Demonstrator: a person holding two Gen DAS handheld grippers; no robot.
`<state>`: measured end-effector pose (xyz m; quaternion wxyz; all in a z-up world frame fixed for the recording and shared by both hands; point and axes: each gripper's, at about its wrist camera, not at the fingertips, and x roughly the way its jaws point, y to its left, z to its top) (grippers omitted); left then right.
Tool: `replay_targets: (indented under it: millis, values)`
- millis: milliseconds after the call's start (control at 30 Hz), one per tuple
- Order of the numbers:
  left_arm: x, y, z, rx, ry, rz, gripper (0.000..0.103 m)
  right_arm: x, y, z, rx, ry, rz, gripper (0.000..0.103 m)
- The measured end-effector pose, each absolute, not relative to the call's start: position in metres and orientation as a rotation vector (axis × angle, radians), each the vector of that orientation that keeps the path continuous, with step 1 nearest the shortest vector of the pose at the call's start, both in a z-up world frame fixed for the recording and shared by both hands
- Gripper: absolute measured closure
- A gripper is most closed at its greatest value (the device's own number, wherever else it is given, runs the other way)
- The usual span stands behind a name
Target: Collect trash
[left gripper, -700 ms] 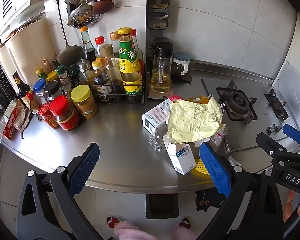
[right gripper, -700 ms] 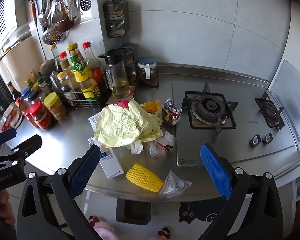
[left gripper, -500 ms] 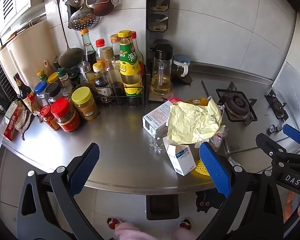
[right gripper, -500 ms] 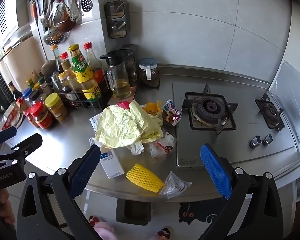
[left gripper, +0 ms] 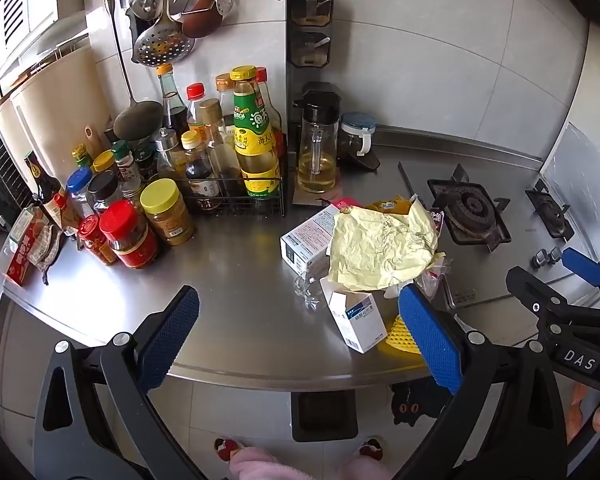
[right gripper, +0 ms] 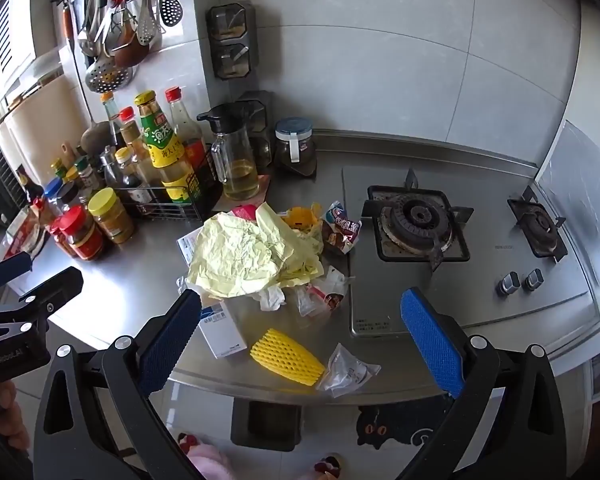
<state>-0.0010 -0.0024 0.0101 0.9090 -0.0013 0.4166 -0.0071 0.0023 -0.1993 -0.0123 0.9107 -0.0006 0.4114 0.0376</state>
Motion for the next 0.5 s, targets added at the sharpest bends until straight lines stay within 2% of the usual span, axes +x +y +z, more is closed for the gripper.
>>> replay_targets:
  millis: [500]
  values:
    - [0.0009,-0.0031,0.0126,0.002,0.854,-0.013,0.008,0.002,-0.1978,-0.0099,-0.007,0.842,0.079,0.003]
